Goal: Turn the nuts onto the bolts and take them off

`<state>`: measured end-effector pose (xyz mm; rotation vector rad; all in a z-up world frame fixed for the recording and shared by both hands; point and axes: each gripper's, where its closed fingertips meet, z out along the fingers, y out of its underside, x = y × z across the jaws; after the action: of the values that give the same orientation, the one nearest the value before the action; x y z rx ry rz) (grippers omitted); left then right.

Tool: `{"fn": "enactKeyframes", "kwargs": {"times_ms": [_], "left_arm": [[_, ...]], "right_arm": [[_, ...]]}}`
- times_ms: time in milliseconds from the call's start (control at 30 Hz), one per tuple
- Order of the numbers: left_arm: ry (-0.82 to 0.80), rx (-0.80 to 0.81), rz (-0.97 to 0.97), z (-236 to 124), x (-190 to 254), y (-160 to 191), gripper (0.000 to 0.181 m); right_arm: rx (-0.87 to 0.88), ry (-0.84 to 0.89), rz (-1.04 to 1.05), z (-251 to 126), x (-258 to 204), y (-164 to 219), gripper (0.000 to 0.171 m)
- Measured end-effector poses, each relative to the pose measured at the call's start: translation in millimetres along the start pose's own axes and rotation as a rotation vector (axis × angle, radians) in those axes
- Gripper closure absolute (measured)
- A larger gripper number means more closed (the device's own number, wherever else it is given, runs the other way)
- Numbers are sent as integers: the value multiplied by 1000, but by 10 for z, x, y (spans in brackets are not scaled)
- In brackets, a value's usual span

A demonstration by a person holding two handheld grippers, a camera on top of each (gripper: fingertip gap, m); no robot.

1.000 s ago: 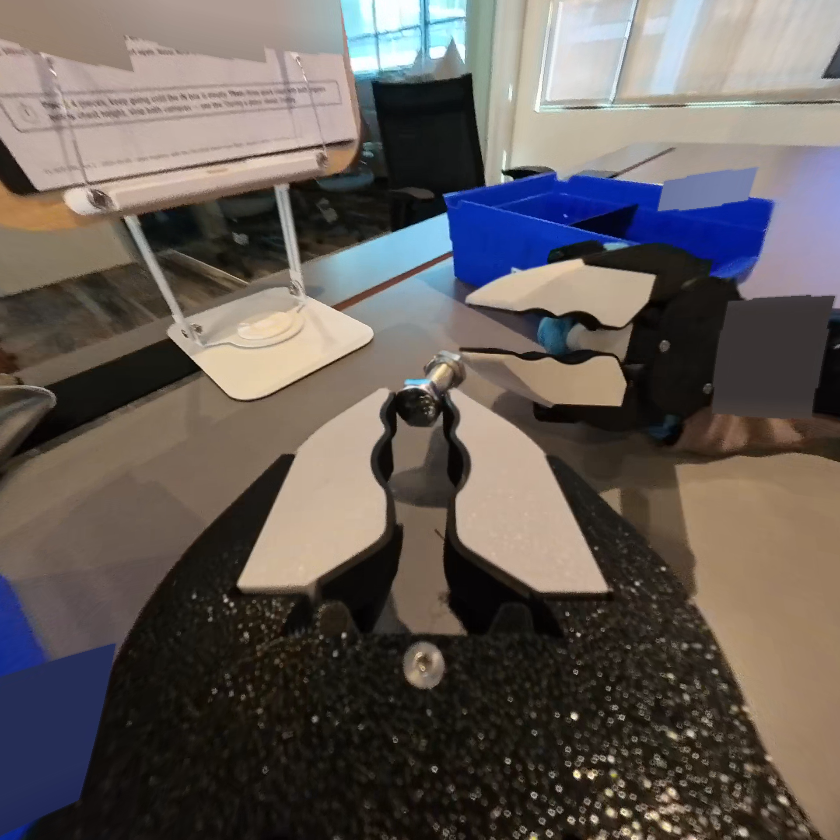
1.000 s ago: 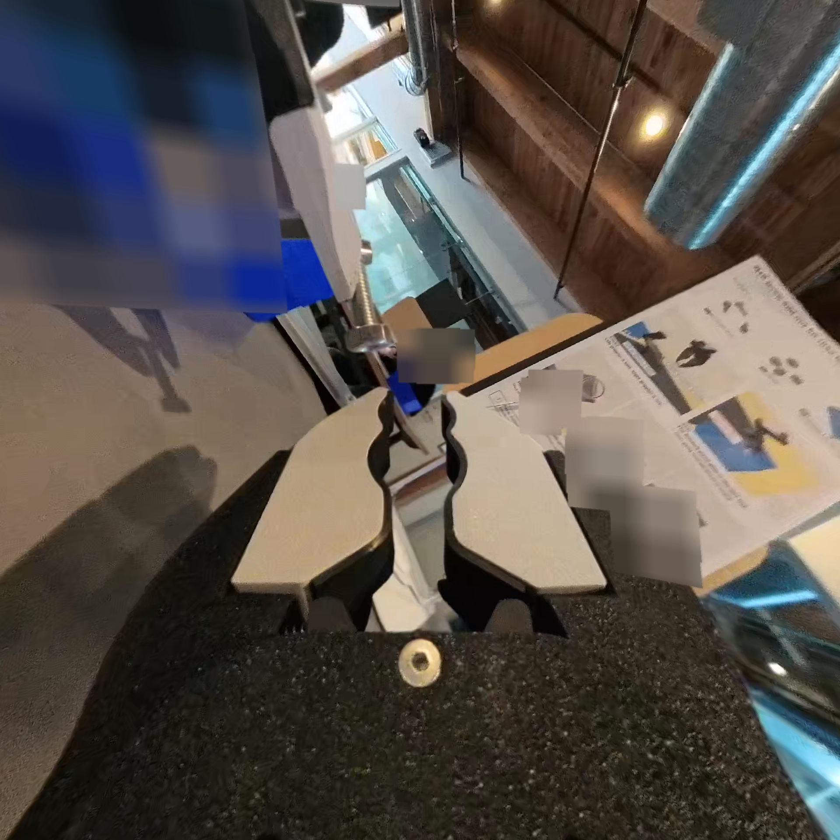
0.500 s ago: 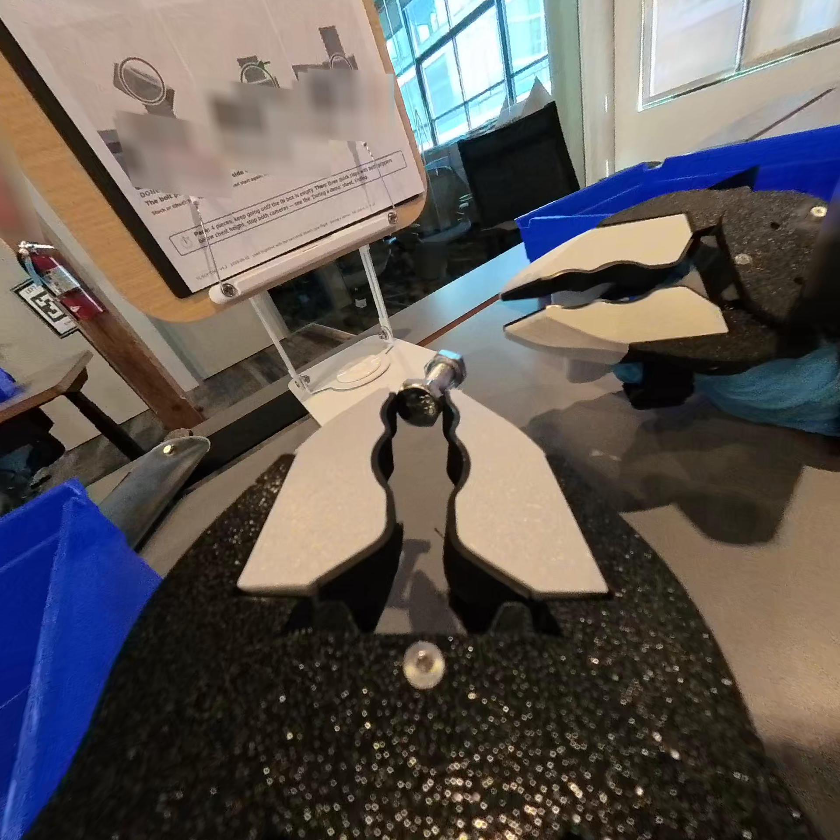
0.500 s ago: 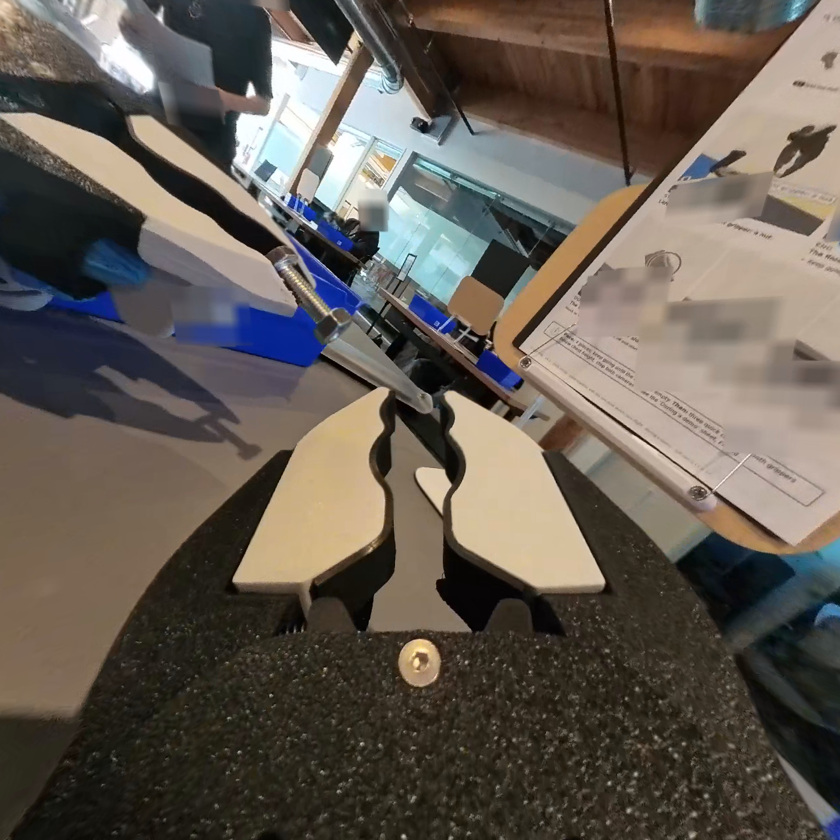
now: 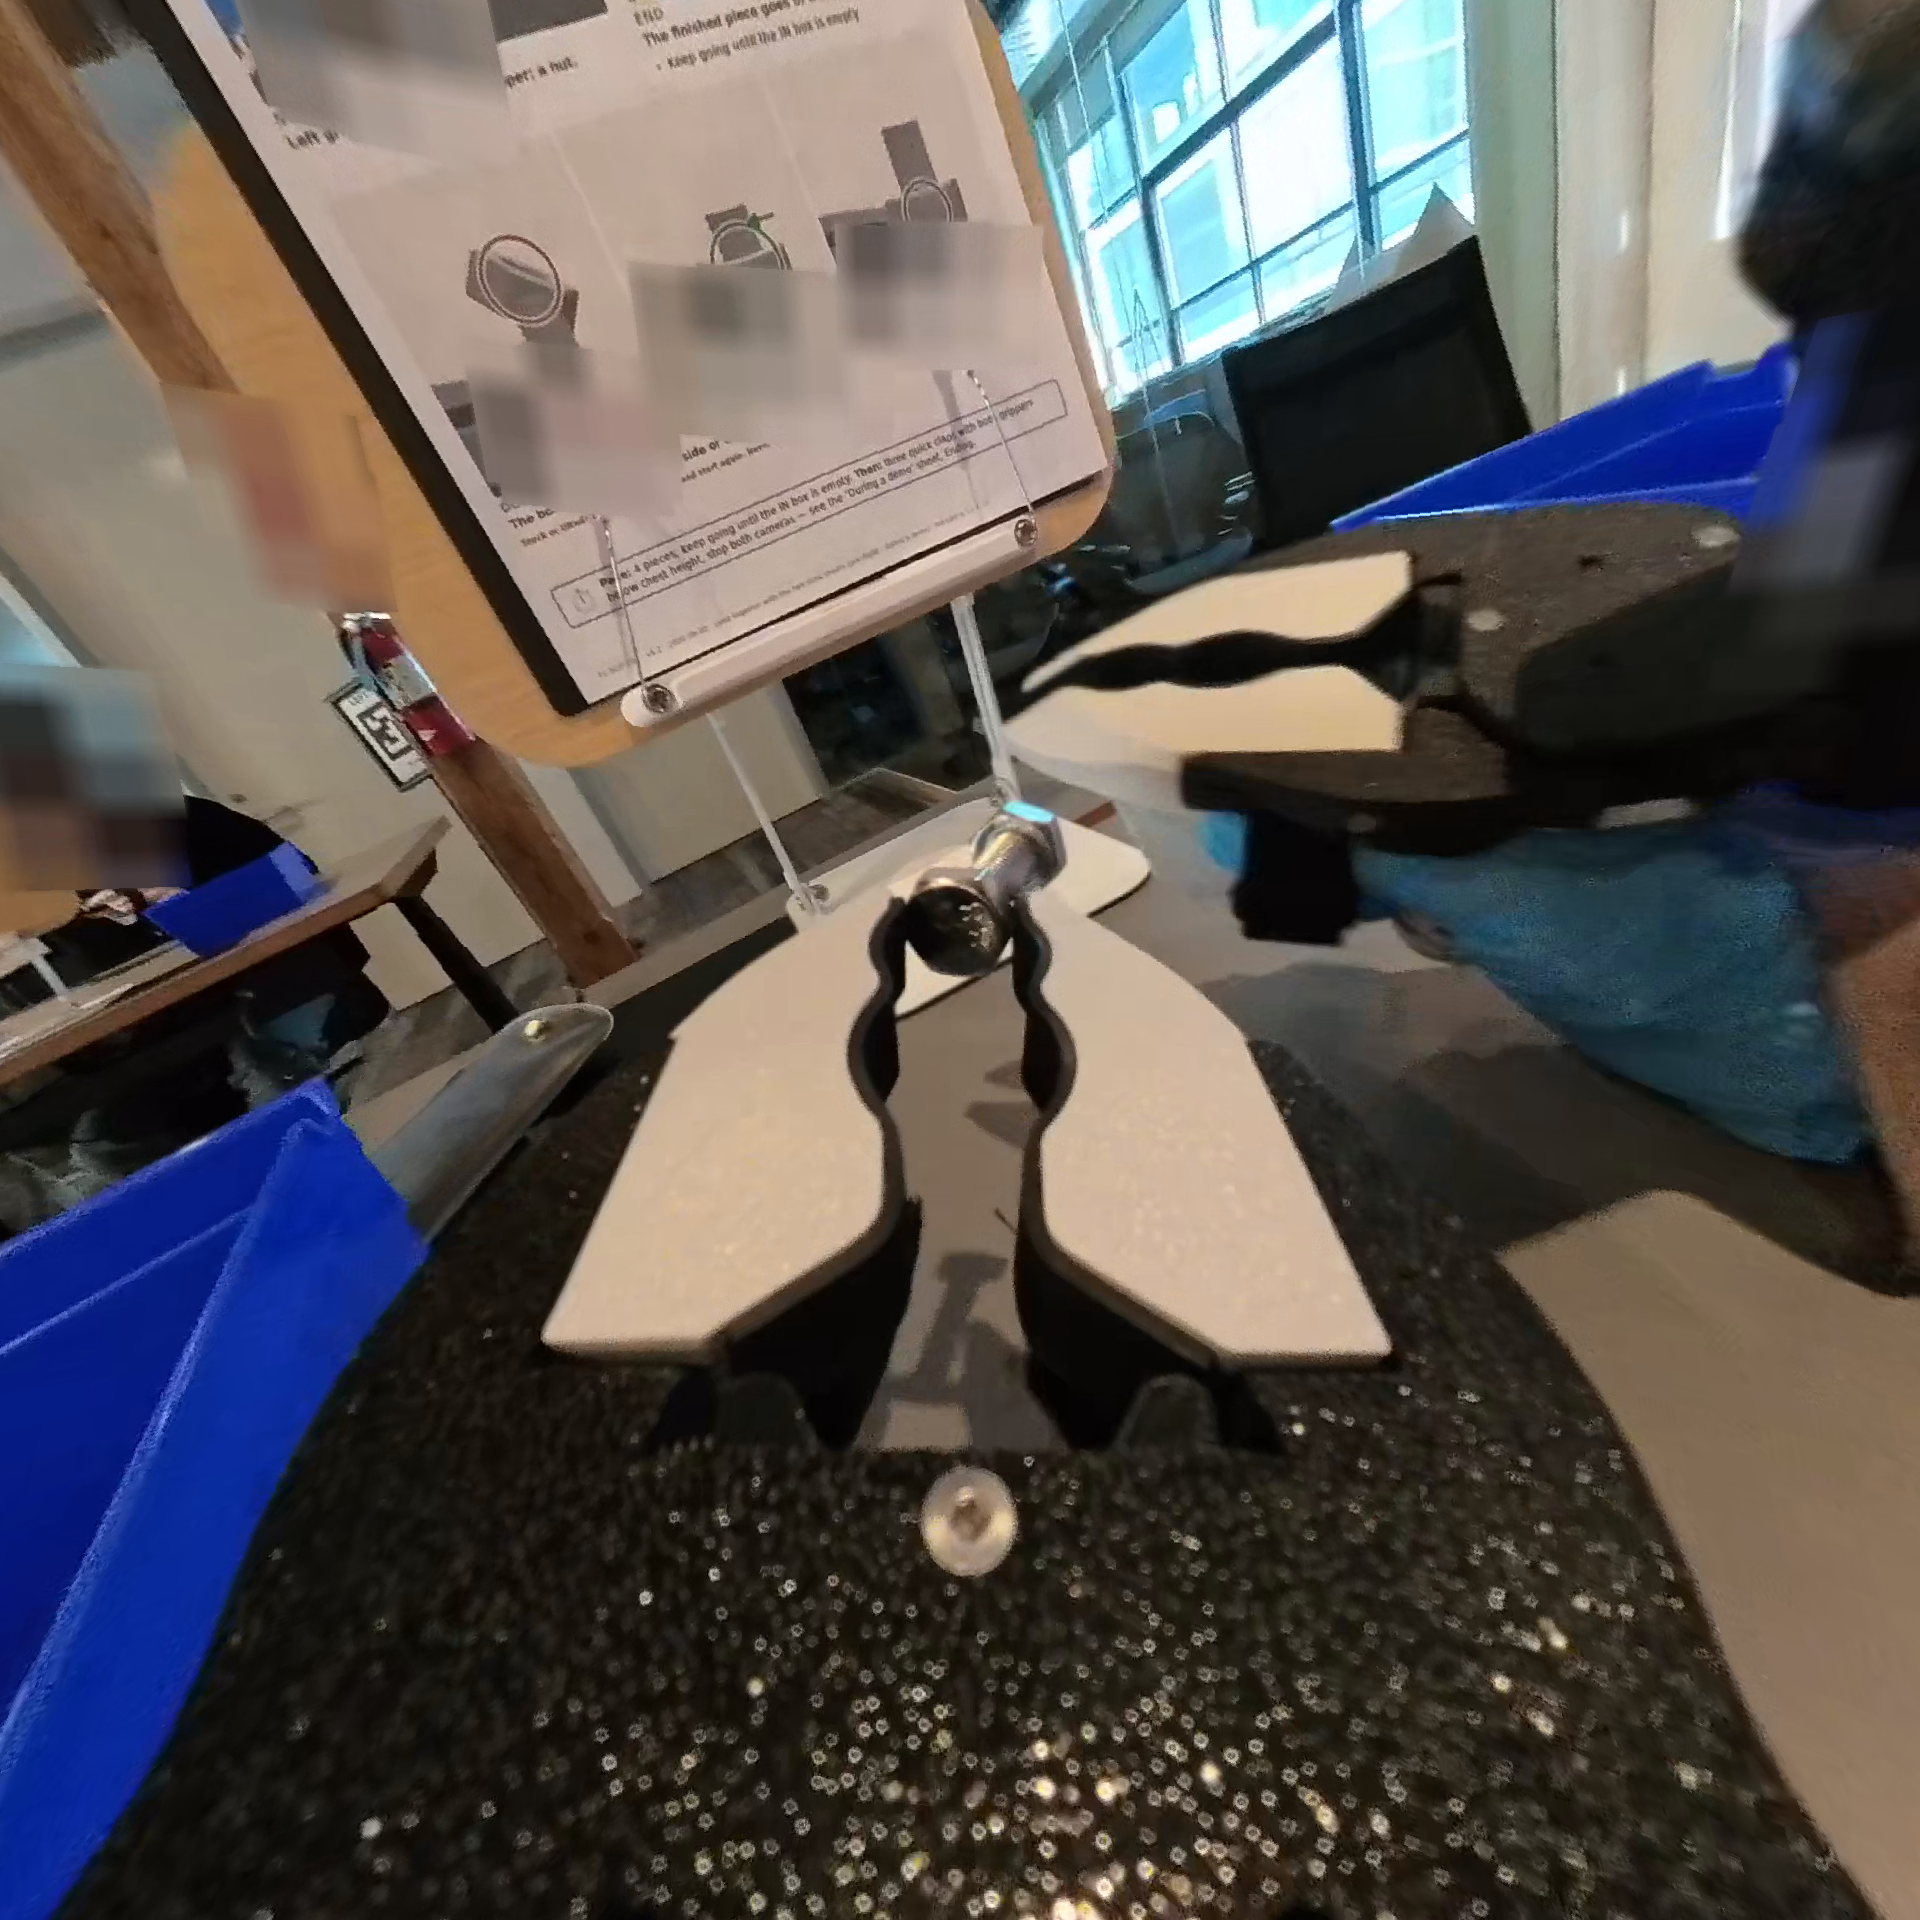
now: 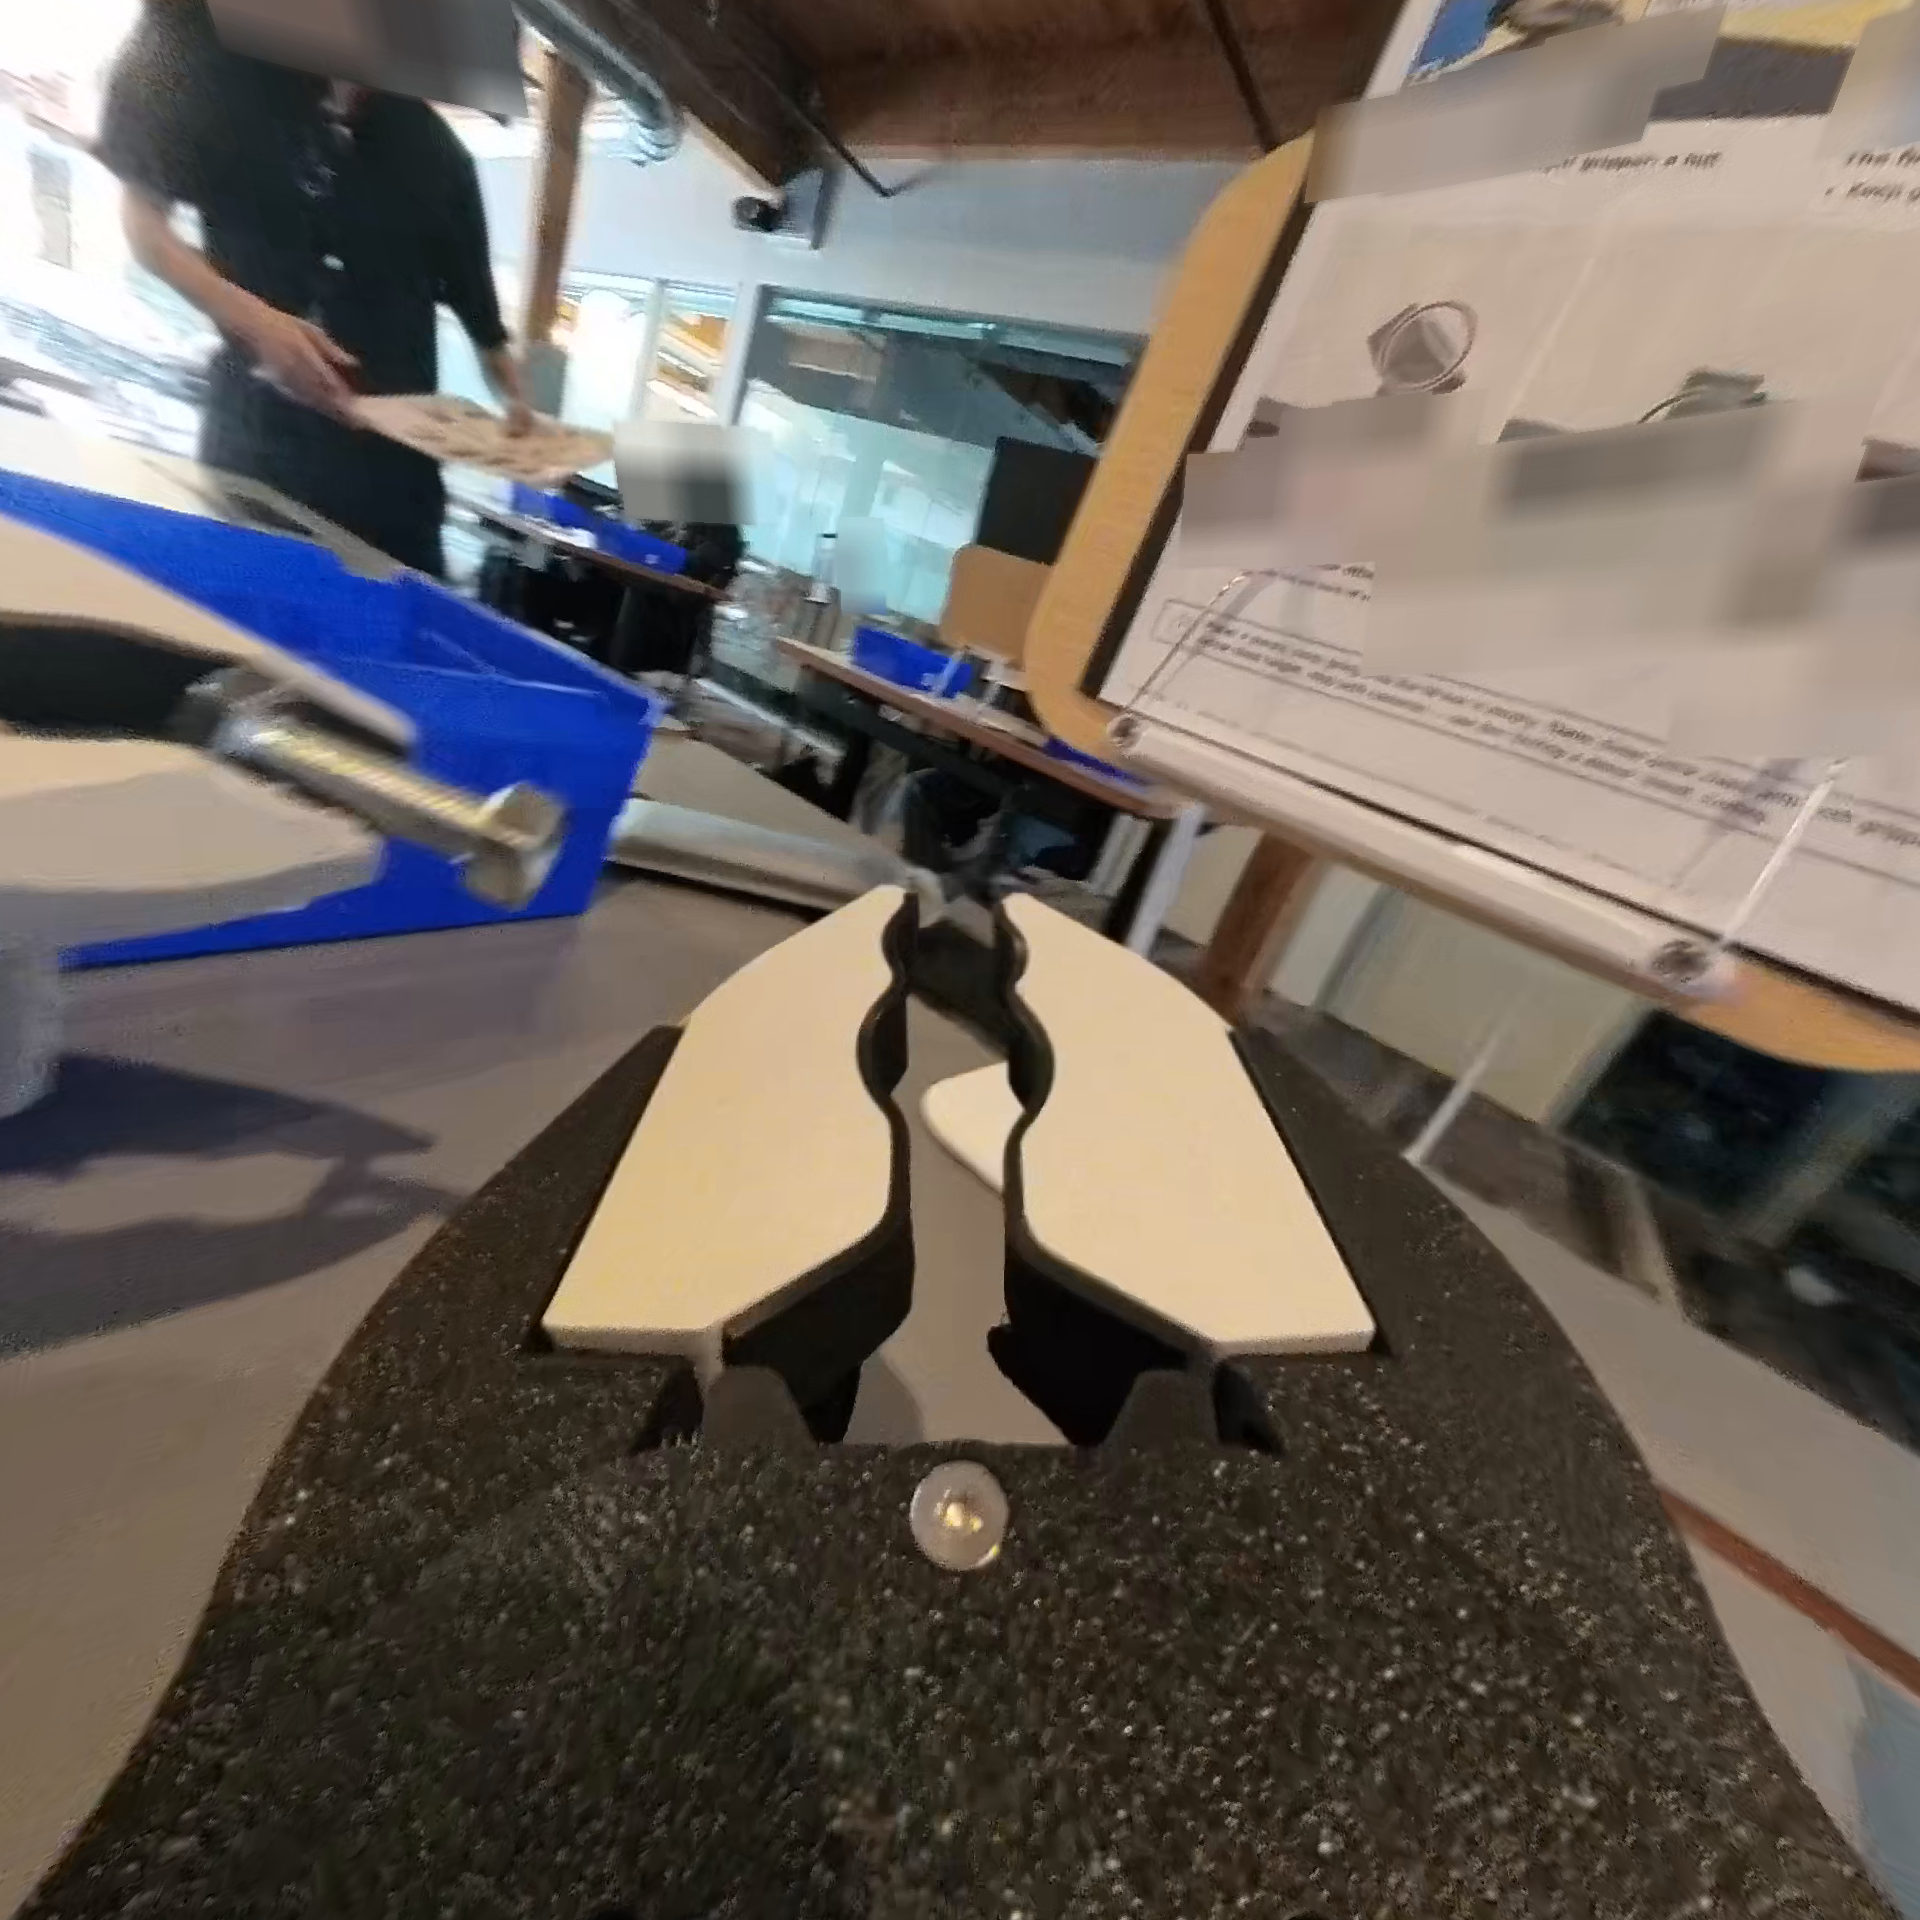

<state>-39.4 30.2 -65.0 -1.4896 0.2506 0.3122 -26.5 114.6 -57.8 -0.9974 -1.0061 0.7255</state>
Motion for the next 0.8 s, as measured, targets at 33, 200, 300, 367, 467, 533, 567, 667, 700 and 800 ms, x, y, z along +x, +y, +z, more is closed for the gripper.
{"fn": "enactKeyframes", "kwargs": {"times_ms": [33,200,300,367,467,533,567,667,700,800], "left_arm": [[-9,2,9,-3,-6,5,162],[-14,21,52,-82,33,36,162],[5,15,64,-61,84,65,162],[18,23,65,-53,114,52,162],[40,33,52,-67,141,39,162],[55,30,30,-71,147,59,162],[58,28,20,-66,142,69,162],[56,23,-8,-46,108,91,162],[57,24,-18,-43,101,94,162],[56,29,-19,-42,83,93,162]], "right_arm": [[-1,40,-26,89,57,-9,161],[-66,158,-112,518,237,-4,169],[-275,127,-211,682,355,200,169],[-385,83,-335,670,424,214,171],[-440,-16,-444,622,428,13,171],[-472,-46,-500,611,456,-129,171],[-475,-50,-508,620,469,-220,171],[-457,-74,-499,646,466,-440,171],[-453,-74,-508,660,473,-488,171],[-386,-64,-474,718,464,-617,171]]}}
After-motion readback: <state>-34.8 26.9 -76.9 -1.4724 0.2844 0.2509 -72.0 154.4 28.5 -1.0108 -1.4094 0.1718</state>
